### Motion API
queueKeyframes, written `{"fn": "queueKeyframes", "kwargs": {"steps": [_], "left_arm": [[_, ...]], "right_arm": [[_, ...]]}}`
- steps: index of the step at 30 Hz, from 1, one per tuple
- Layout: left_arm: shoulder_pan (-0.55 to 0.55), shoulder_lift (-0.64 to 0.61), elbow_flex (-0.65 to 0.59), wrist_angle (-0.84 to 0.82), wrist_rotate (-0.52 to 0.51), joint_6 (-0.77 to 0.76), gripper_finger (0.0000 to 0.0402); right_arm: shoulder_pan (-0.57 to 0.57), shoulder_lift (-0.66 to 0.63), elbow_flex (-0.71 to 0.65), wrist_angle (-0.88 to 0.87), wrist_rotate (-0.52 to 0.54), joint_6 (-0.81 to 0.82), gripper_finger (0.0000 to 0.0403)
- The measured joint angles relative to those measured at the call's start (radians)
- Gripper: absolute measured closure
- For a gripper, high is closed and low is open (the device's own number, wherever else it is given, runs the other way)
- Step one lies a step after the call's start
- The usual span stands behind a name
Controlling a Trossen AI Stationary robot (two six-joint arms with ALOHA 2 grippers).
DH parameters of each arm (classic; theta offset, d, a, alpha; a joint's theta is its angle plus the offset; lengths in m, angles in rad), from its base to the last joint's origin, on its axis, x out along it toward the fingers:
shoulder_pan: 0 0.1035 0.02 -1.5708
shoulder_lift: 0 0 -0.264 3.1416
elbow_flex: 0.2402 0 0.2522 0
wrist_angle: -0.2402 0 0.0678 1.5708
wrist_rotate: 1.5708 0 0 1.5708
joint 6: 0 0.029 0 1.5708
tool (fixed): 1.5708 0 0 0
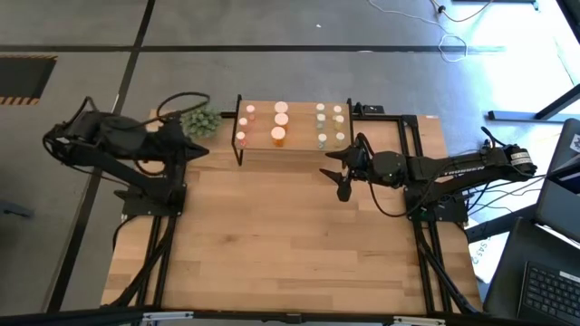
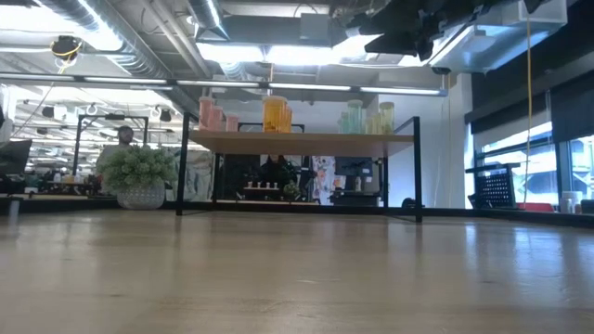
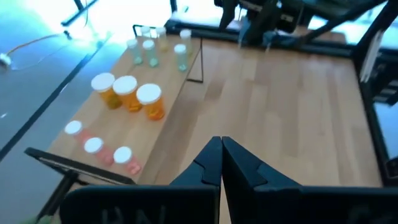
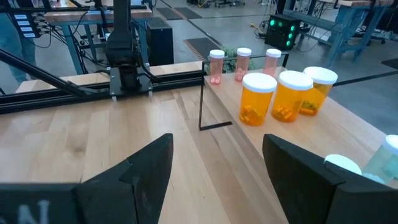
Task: Pick and place medicine bottles onto shelf by color
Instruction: Return to Home Position
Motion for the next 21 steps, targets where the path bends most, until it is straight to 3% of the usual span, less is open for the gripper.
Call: {"fn": "queueKeyframes", "kwargs": {"steps": [9,21], "left_arm": [[-0.008,-0.273,-0.296,0.2,-0.005,0.008,0.0401],[-0.007,-0.551,-0.558,0.338,-0.005,0.015,0.0401]], "right_arm": [[0.0,0.0,0.0,0.003,0.0,0.0,0.0153],[0.0,0.0,0.0,0.023,0.0,0.072,0.0153]]}}
